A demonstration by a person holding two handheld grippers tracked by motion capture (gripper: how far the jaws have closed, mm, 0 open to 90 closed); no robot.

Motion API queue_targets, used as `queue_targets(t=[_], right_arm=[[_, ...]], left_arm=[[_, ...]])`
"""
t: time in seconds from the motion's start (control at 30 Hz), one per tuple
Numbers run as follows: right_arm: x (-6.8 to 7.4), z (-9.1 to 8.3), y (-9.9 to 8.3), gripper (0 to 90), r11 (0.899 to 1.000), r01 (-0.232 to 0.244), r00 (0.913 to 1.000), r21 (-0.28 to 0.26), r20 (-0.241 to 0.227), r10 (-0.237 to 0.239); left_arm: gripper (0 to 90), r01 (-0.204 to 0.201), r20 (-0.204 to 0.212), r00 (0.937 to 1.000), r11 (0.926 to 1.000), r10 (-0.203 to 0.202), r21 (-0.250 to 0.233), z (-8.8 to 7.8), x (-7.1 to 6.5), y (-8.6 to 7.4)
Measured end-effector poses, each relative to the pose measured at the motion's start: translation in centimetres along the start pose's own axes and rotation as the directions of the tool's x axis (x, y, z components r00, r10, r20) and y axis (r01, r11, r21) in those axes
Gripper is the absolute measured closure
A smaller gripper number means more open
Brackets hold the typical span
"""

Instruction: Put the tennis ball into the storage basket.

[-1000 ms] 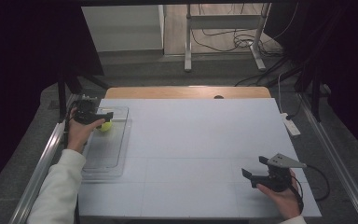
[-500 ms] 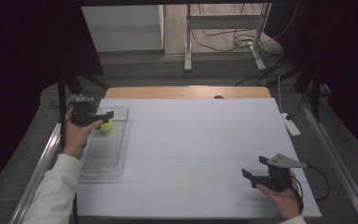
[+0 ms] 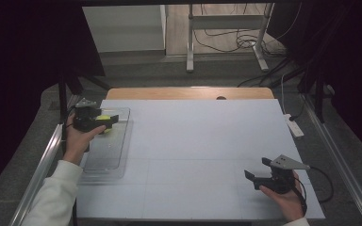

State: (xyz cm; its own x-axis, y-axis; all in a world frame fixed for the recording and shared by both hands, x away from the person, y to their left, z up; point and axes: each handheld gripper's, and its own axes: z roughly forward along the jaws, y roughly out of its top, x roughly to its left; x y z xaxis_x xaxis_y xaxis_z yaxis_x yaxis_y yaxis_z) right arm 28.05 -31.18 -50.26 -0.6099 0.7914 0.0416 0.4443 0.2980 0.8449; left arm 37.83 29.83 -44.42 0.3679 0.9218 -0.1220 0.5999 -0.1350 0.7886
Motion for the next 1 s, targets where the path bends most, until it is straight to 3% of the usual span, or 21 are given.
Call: queue_targets(t=[0.33, 0.63, 1.0], right_arm=[[0.0, 0.0, 0.0, 11.7, 1.000, -0.001, 1.0000, 0.003, 0.003, 0.001], [0.0, 0.0, 0.0, 11.7, 1.000, -0.002, 1.0000, 0.001, 0.001, 0.002], [0.0, 0.0, 0.0, 11.7, 1.000, -0.001, 1.0000, 0.001, 0.000, 0.001]], left_arm=[[17.3, -0.047, 0.041, 0.9980, 0.9988, 0.047, -0.013, -0.7, -1.7, -0.6], [17.4, -0.084, 0.094, 0.9919, 0.9960, 0.086, -0.030, -1.5, -3.5, -1.3], [17.6, -0.088, 0.146, 0.9849, 0.9951, 0.093, -0.046, -2.2, -4.8, -2.1]])
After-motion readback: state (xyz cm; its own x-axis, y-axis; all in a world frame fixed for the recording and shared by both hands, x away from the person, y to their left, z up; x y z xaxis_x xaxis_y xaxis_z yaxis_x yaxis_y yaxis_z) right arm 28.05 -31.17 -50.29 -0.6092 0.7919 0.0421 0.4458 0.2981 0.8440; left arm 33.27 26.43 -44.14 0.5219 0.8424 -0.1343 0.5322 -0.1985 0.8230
